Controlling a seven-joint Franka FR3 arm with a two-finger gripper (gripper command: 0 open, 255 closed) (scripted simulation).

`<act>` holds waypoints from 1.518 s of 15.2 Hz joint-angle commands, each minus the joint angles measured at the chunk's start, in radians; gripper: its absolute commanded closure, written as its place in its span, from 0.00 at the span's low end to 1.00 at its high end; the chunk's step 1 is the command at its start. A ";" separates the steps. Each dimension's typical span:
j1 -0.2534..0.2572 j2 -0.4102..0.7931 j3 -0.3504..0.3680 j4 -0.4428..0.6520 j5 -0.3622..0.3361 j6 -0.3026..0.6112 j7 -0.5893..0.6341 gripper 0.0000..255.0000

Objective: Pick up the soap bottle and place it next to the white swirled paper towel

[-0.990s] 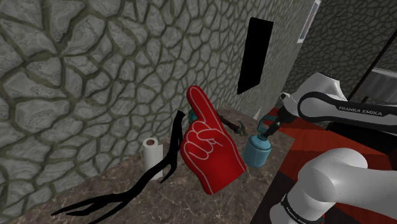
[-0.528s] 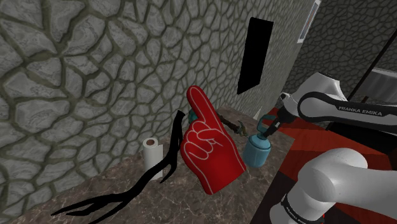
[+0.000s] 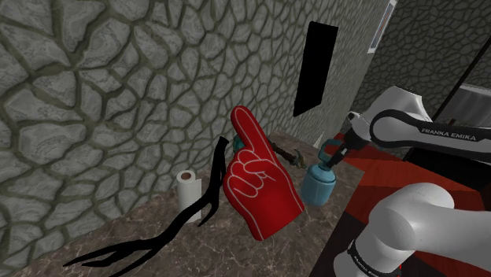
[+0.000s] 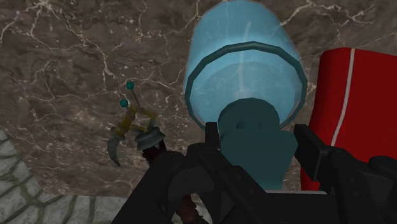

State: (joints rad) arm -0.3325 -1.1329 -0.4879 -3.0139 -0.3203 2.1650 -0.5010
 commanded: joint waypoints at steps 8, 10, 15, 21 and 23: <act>0.032 -0.037 0.053 0.104 0.049 -0.134 0.018 1.00; 0.039 -0.039 0.064 0.130 0.059 -0.160 0.021 1.00; 0.057 -0.037 0.089 0.195 0.082 -0.222 0.029 1.00; 0.075 -0.025 0.116 0.278 0.107 -0.291 0.038 1.00; 0.081 -0.020 0.124 0.307 0.115 -0.313 0.040 1.00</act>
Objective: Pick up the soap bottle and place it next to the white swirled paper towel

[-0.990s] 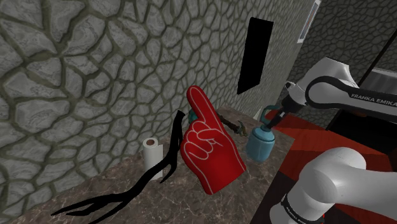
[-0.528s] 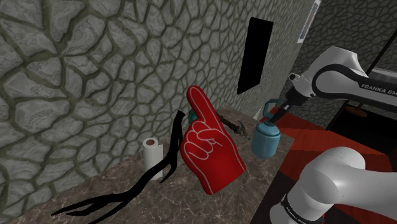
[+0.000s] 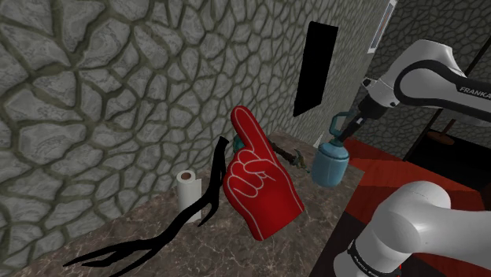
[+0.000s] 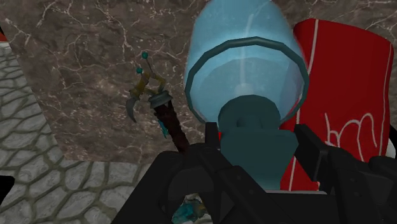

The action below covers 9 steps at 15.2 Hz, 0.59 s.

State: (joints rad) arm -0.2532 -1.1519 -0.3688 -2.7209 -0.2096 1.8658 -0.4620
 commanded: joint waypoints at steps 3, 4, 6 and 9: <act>0.011 0.010 0.016 0.058 0.015 -0.046 0.005 1.00; 0.013 0.014 0.020 0.073 0.018 -0.057 0.006 1.00; 0.019 0.022 0.026 0.103 0.025 -0.078 0.008 1.00; 0.026 0.036 0.036 0.148 0.034 -0.109 0.011 1.00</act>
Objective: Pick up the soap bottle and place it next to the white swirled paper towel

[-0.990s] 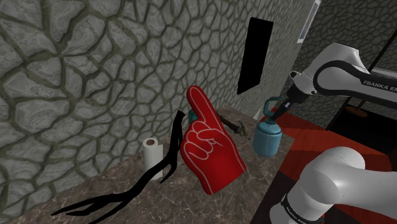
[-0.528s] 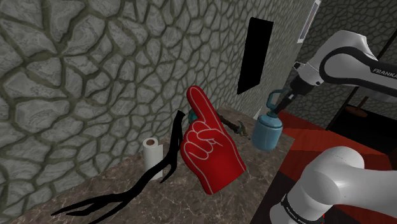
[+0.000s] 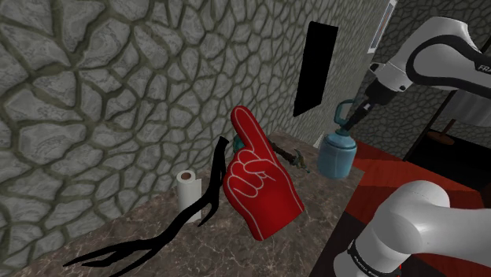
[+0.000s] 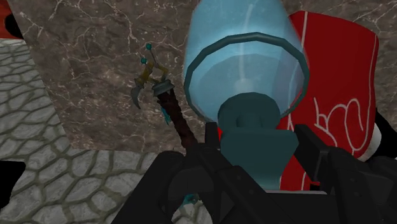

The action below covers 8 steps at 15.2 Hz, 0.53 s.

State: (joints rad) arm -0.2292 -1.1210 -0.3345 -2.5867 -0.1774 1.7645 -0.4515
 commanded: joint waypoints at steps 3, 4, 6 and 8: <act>0.010 0.021 0.010 0.061 0.011 -0.039 0.003 1.00; 0.012 0.026 0.013 0.077 0.014 -0.049 0.003 1.00; 0.017 0.038 0.018 0.108 0.019 -0.069 0.005 1.00; 0.021 0.050 0.023 0.141 0.025 -0.089 0.006 1.00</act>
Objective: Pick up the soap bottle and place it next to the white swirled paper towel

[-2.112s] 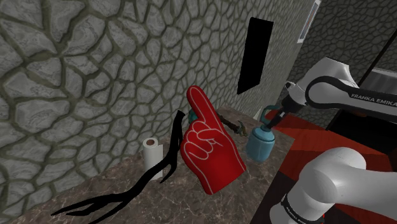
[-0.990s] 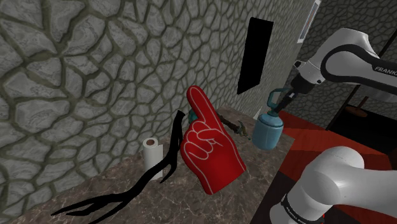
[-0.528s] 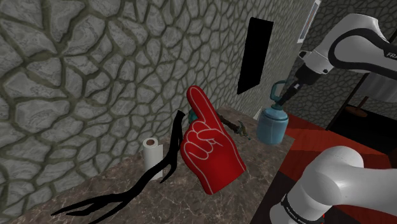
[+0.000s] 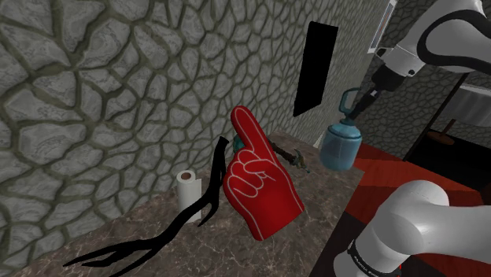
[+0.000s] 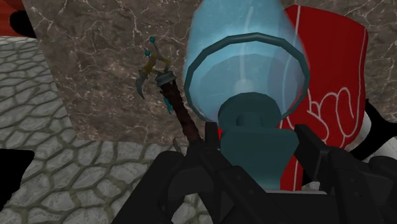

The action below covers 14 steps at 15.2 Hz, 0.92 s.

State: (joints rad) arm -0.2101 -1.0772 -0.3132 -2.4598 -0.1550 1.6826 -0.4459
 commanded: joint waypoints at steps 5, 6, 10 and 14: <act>0.013 0.038 0.013 0.097 0.015 -0.058 0.004 1.00; 0.015 0.045 0.015 0.114 0.017 -0.068 0.004 1.00; 0.023 0.073 0.022 0.183 0.026 -0.109 0.006 1.00; 0.031 0.104 0.028 0.255 0.034 -0.150 0.008 1.00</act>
State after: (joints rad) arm -0.1803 -0.9794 -0.2854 -2.2241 -0.1220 1.5451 -0.4367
